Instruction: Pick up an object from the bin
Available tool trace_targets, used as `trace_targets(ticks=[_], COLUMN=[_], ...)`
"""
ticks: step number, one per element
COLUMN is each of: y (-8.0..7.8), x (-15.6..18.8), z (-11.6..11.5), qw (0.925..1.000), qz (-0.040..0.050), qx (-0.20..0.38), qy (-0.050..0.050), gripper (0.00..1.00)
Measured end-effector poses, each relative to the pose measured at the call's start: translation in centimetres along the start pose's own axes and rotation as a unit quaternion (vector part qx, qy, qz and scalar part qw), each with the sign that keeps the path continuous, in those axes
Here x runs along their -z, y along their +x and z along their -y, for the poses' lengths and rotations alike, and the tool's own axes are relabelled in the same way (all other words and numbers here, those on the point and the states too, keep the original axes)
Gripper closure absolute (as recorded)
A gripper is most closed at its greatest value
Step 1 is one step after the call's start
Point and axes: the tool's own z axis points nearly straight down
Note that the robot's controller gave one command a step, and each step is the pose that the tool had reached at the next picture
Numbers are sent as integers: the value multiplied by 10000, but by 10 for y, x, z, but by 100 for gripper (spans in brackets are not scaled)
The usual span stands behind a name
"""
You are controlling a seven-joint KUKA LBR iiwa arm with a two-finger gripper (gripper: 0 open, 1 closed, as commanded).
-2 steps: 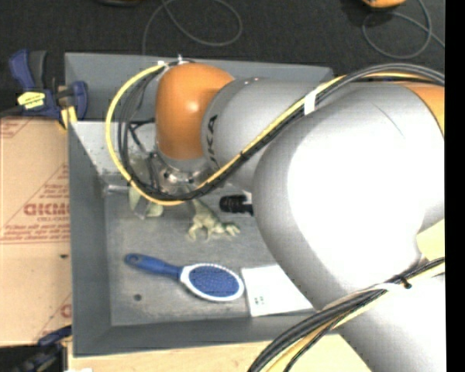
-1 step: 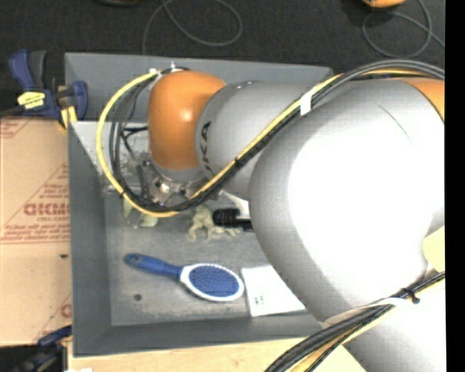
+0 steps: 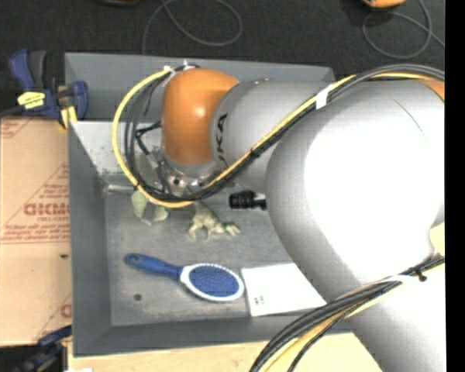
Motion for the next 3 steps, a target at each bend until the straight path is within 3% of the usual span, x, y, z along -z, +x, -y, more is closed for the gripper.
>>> trace_targets(ticks=[1, 2, 3], y=[3, 20, 27], x=[-8, -13, -15], z=[-8, -20, 5], qw=[9971, 9998, 9999], qz=[9, 29, 63], qx=[757, -207, 105], qy=[12, -19, -93], gripper=[100, 100, 100])
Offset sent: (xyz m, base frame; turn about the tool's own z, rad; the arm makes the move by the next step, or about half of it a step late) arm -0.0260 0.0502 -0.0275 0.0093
